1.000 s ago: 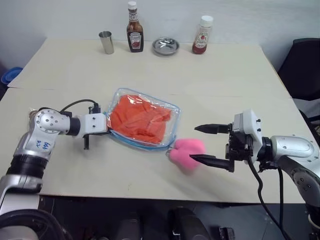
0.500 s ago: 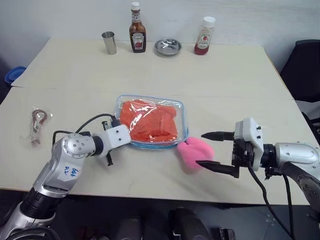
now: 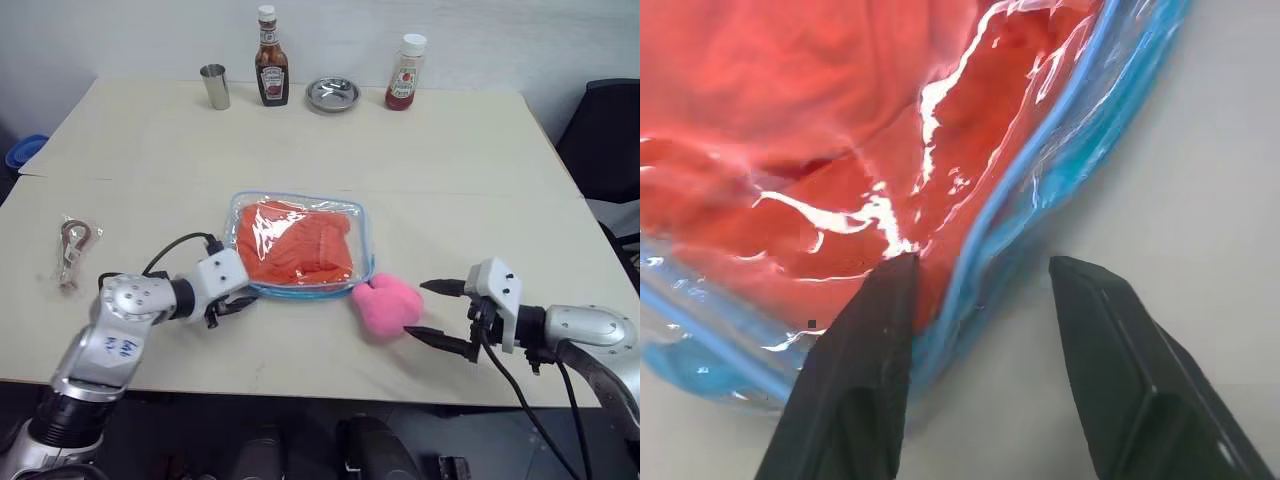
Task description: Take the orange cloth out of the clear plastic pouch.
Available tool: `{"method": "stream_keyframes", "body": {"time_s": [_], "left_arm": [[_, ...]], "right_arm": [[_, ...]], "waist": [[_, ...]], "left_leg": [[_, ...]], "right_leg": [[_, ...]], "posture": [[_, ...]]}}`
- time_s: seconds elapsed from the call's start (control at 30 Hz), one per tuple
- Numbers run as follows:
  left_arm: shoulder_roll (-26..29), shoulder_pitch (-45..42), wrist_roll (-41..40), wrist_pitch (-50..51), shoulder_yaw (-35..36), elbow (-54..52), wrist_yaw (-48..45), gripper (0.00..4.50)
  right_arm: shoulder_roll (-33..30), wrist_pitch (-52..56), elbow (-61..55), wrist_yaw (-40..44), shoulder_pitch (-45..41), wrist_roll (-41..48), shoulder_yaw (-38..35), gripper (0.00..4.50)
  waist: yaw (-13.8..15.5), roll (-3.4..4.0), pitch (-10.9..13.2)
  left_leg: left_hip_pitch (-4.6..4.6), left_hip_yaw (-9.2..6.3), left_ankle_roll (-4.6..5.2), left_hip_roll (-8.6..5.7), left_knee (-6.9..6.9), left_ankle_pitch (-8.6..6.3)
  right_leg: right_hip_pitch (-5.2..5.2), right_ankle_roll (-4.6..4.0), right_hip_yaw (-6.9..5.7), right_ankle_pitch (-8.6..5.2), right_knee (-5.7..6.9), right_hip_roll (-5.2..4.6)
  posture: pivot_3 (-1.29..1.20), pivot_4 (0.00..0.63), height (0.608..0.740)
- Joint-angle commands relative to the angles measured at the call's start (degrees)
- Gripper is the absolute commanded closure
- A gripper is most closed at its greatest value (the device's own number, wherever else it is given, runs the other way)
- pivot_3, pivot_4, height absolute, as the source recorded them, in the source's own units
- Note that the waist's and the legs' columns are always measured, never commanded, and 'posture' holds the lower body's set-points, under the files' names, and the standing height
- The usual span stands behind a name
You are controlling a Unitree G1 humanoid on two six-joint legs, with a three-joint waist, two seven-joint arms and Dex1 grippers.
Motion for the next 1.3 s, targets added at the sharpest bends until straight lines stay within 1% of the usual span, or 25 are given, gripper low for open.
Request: {"method": "stream_keyframes", "body": {"time_s": [0.03, 0.1, 0.17, 0.23, 0.33, 0.43, 0.6, 0.77, 0.87, 0.9, 0.93, 1.07, 1.17, 1.23, 1.3], "left_arm": [[3.84, 0.92, -8.71, -0.61, 7.08, -3.13, -6.83, 2.29], [4.76, 1.31, -13.45, 1.41, 9.60, -3.97, -8.88, 2.29], [4.99, 1.54, -16.93, 3.36, 11.16, -5.25, -9.19, 2.29], [5.19, 1.67, -19.12, 4.83, 11.88, -6.32, -8.62, 2.29], [5.08, 1.65, -21.42, 6.48, 12.30, -7.84, -7.00, 2.29], [5.24, 1.62, -22.51, 7.17, 11.94, -8.64, -5.36, 2.29], [5.09, 0.40, -23.12, 7.32, 10.11, -8.49, -2.97, 2.29], [4.85, -1.54, -22.44, 5.74, 6.14, -7.22, -2.58, 2.29], [4.56, -3.71, -22.23, 4.93, 4.05, -5.47, -2.58, 2.29], [4.50, -4.42, -22.24, 4.68, 3.46, -4.91, -2.65, 2.29], [4.44, -4.98, -22.26, 4.49, 2.98, -4.43, -2.69, 2.29], [4.37, -6.27, -21.86, 2.98, 1.13, -2.61, -3.13, 2.29], [4.32, -6.58, -21.79, 2.10, 0.18, -1.89, -3.28, 2.29], [4.18, -6.84, -21.73, 1.51, -0.45, -1.50, -3.42, 2.29], [3.89, -7.26, -21.74, 0.95, -1.06, -1.12, -3.60, 2.29]], "right_arm": [[2.10, -2.08, 1.44, 0.28, -0.86, -1.94, 2.91, 0.42], [2.75, -2.62, 1.97, 1.14, -1.06, -2.40, 4.24, 0.95], [3.53, -2.36, 2.14, 1.01, -0.83, -2.09, 4.46, 1.70], [3.99, -2.36, 2.20, 1.12, -0.49, -2.03, 4.47, 2.30], [4.15, -3.74, 2.19, 2.18, 1.53, -2.57, 4.66, 3.37], [4.91, -3.36, 1.28, 2.68, 3.81, -1.15, 4.38, 4.41], [8.18, -2.47, 2.68, 2.78, 6.38, 1.08, 5.28, 4.46], [11.57, -1.20, 8.59, 4.43, 4.21, 2.90, 6.01, 4.46], [12.29, 0.79, 10.35, 6.40, 2.43, 4.90, 6.53, 3.79], [12.32, 1.72, 10.68, 7.03, 1.94, 5.80, 6.56, 3.40], [12.23, 2.61, 10.93, 7.81, 1.59, 6.75, 6.47, 3.13], [11.48, 4.65, 12.19, 11.10, 0.96, 9.04, 6.35, 1.75], [11.80, 3.01, 14.24, 12.21, 0.76, 7.08, 7.43, 0.74], [11.63, -0.75, 16.03, 12.18, 0.96, 3.53, 8.20, 0.07], [10.73, -3.44, 17.46, 12.31, 1.61, 1.48, 7.63, 0.03]], "waist": [[-0.12, 0.00, 0.00], [-0.03, 0.04, 0.02], [0.02, 0.04, 0.02], [0.02, 0.04, 0.02], [0.03, 0.04, 0.02], [0.02, 0.04, 0.02], [-0.10, 0.04, 0.02], [-0.17, 0.03, 0.01], [-0.19, 0.03, 0.01], [-0.20, 0.03, 0.01], [-0.21, 0.03, 0.01], [-0.26, 0.03, 0.01], [-0.27, 0.03, 0.01], [-0.29, 0.02, 0.01], [-0.27, 0.01, 0.00]], "left_leg": [[0.01, 0.00, -0.05, 0.02, 0.00, 0.02], [0.03, 0.00, -0.06, 0.00, -0.01, 0.02], [0.06, 0.00, -0.05, 0.00, -0.01, 0.01], [0.09, -0.02, -0.04, 0.00, -0.01, 0.00], [0.17, -0.08, 0.00, 0.00, -0.02, -0.02], [0.39, -0.14, 0.04, 0.00, -0.11, -0.06], [0.49, -0.20, 0.05, 0.03, -0.14, -0.08], [0.51, -0.21, 0.03, 0.03, -0.13, -0.08], [0.53, -0.22, 0.03, 0.05, -0.13, -0.08], [0.53, -0.22, 0.04, 0.06, -0.13, -0.08], [0.54, -0.23, 0.04, 0.06, -0.13, -0.08], [0.53, -0.23, 0.04, 0.07, -0.13, -0.09], [0.53, -0.23, 0.04, 0.07, -0.13, -0.09], [0.53, -0.23, 0.05, 0.07, -0.13, -0.09], [0.55, -0.23, 0.05, 0.07, -0.13, -0.09]], "right_leg": [[0.00, 0.00, 0.00, 0.00, -0.01, 0.02], [0.01, 0.00, 0.01, 0.00, -0.01, 0.01], [0.06, 0.00, 0.01, 0.00, -0.02, -0.01], [0.15, 0.00, 0.01, 0.00, -0.05, -0.01], [0.25, 0.00, 0.00, 0.00, -0.09, 0.00], [0.54, 0.00, 0.00, 0.00, -0.25, 0.03], [0.64, 0.00, -0.01, 0.00, -0.28, 0.08], [0.67, 0.00, -0.01, 0.00, -0.30, 0.10], [0.66, 0.00, -0.01, 0.00, -0.28, 0.12], [0.67, 0.00, -0.01, 0.00, -0.28, 0.13], [0.67, 0.00, -0.01, 0.00, -0.28, 0.14], [0.67, 0.00, -0.01, 0.00, -0.28, 0.14], [0.67, 0.00, -0.01, 0.00, -0.29, 0.14], [0.67, 0.00, -0.01, 0.00, -0.29, 0.14], [0.68, 0.00, -0.01, 0.00, -0.29, 0.15]], "posture": [[0.00, 0.150, 0.740], [0.00, 0.150, 0.740], [0.00, 0.150, 0.740], [0.00, 0.150, 0.740], [0.00, 0.150, 0.740], [0.00, 0.150, 0.740], [0.00, 0.150, 0.740], [0.00, 0.150, 0.740], [0.00, 0.150, 0.740], [0.00, 0.150, 0.740], [0.00, 0.150, 0.740], [0.00, 0.150, 0.740], [0.00, 0.150, 0.740], [0.00, 0.150, 0.740], [0.00, 0.150, 0.740]]}}
